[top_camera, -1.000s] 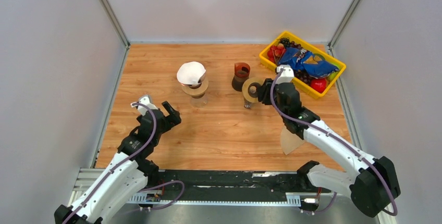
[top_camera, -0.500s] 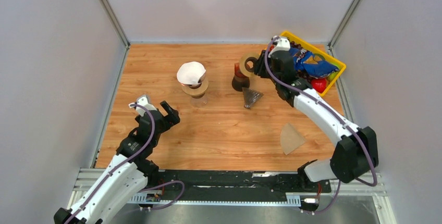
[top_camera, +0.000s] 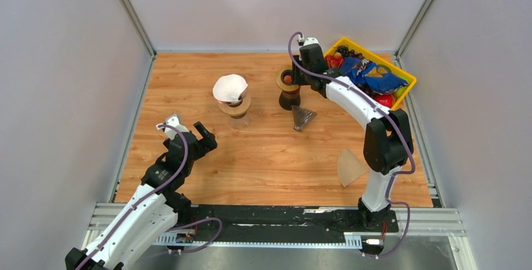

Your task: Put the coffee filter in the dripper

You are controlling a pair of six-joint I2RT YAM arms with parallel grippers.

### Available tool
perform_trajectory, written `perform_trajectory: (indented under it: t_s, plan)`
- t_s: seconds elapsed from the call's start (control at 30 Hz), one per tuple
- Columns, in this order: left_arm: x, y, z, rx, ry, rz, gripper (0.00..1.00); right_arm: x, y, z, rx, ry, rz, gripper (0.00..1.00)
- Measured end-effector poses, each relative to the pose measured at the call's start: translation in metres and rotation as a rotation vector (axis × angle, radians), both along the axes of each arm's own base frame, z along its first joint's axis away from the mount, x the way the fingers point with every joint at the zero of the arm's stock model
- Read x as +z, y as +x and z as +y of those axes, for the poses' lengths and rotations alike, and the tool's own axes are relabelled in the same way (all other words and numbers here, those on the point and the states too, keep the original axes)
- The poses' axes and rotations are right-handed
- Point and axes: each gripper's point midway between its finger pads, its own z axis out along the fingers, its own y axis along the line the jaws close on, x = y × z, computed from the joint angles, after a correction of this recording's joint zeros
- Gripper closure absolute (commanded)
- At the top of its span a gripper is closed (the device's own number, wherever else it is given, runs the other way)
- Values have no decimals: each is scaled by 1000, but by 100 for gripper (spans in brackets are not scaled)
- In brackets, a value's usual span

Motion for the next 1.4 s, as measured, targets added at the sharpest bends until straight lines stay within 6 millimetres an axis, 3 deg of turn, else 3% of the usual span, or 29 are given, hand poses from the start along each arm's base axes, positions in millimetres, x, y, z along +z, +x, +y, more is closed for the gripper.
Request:
perform_trajectory:
  t_s: [0.43, 0.67, 1.2, 1.4]
  plan:
    - [0, 0, 0, 0, -1, -1, 0, -21, 6, -3, -3, -79, 80, 73]
    - [0, 0, 0, 0, -1, -1, 0, -19, 11, -7, -28, -98, 70, 65]
    - [-2, 0, 0, 0, 4, 10, 0, -14, 12, -10, -44, -111, 72, 38]
    - [-3, 0, 0, 0, 5, 11, 0, -3, 17, -10, -56, -108, 47, 20]
